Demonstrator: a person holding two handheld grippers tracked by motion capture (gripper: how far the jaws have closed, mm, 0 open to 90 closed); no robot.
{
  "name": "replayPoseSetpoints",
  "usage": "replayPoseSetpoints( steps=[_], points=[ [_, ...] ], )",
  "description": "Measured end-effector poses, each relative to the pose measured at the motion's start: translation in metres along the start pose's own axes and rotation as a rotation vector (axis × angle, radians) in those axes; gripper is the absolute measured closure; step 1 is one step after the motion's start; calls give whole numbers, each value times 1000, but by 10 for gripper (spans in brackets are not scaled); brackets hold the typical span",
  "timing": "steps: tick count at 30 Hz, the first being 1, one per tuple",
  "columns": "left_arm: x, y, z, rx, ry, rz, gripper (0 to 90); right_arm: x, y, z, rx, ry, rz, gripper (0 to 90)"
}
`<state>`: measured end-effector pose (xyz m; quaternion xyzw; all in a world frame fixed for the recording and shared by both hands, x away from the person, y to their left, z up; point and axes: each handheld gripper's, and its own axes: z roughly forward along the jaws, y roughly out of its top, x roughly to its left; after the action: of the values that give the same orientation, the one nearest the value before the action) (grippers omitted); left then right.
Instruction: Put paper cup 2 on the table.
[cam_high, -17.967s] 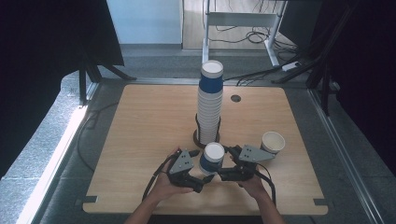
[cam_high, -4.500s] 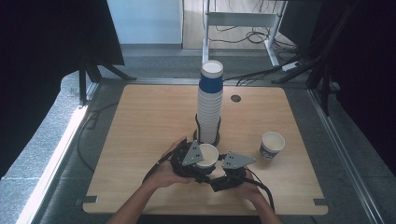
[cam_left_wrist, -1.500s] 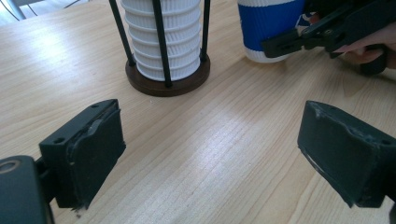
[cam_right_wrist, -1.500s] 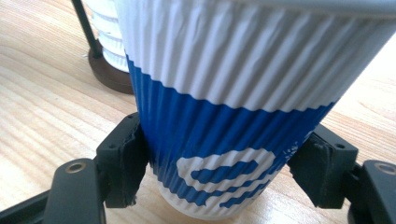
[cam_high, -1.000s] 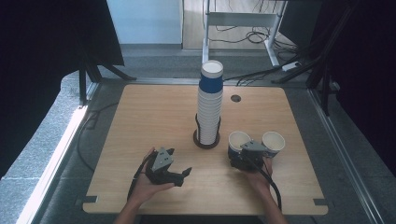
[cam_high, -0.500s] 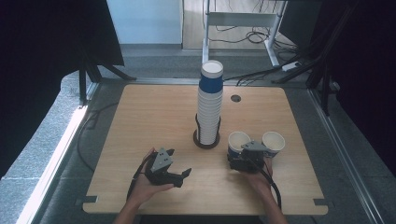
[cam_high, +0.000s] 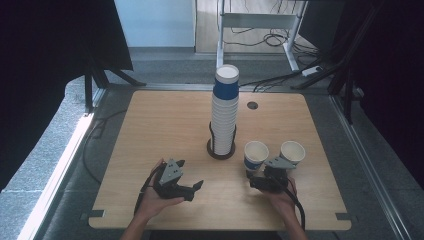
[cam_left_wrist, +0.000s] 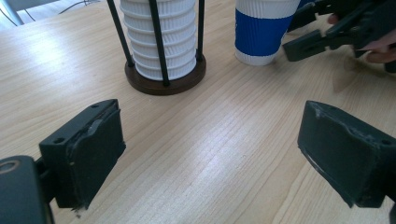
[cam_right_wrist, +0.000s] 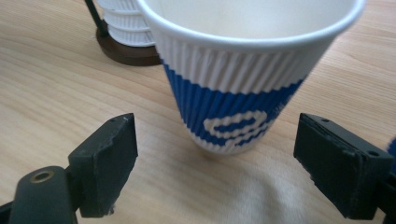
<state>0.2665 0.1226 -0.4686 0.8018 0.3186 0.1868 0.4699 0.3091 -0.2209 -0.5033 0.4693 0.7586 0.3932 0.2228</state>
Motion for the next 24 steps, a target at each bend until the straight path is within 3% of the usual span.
replayPoseSetpoints(
  steps=[6, 11, 19, 21, 24],
  points=[
    [1, -1, -2, -3, 1, -11, 71, 5, -4, -23, -37, 8, 11, 152],
    [1, -1, -3, -4, -2, -12, 71, 17, -2, -42, -95, 59, 3, 191],
    [-1, -1, -3, -10, -13, -11, 71, 40, 4, -55, -210, 267, -105, 267],
    [-2, -2, -1, -3, -18, -7, 71, 44, 6, -53, -222, 317, -129, 267],
    [-5, -3, 2, 5, -23, -2, 71, 49, 8, -46, -221, 355, -154, 266]
  ],
)
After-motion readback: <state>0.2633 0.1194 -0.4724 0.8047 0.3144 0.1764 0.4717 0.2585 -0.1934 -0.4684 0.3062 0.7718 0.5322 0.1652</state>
